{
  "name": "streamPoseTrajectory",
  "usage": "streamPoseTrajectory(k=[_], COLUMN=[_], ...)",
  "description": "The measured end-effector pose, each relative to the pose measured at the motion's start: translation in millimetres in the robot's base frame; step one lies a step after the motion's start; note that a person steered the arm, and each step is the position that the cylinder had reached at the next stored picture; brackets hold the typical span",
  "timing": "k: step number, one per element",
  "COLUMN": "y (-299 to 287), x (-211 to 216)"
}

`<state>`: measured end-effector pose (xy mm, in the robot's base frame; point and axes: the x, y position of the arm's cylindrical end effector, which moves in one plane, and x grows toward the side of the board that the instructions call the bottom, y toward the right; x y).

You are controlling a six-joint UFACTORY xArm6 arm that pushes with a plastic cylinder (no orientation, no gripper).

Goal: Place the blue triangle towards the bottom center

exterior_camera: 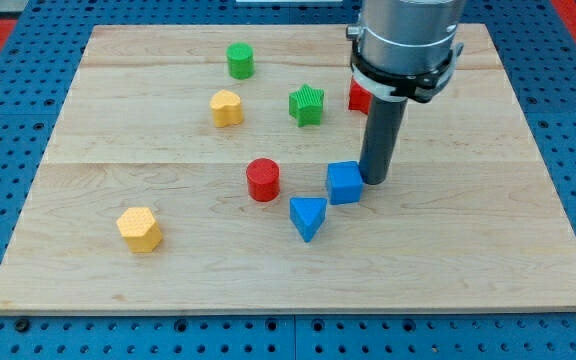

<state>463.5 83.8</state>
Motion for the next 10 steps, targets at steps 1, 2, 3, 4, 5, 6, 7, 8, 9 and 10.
streamPoseTrajectory(k=[1,2,3,4,5,6,7,8,9,10], y=[-21.6,-43.9,-46.9,-44.6,-32.7,-18.6,9.3,0.2,-58.8,-135.1], x=[0.0,0.0,4.5,23.4,46.0,70.3,111.3,130.8,133.6,131.9])
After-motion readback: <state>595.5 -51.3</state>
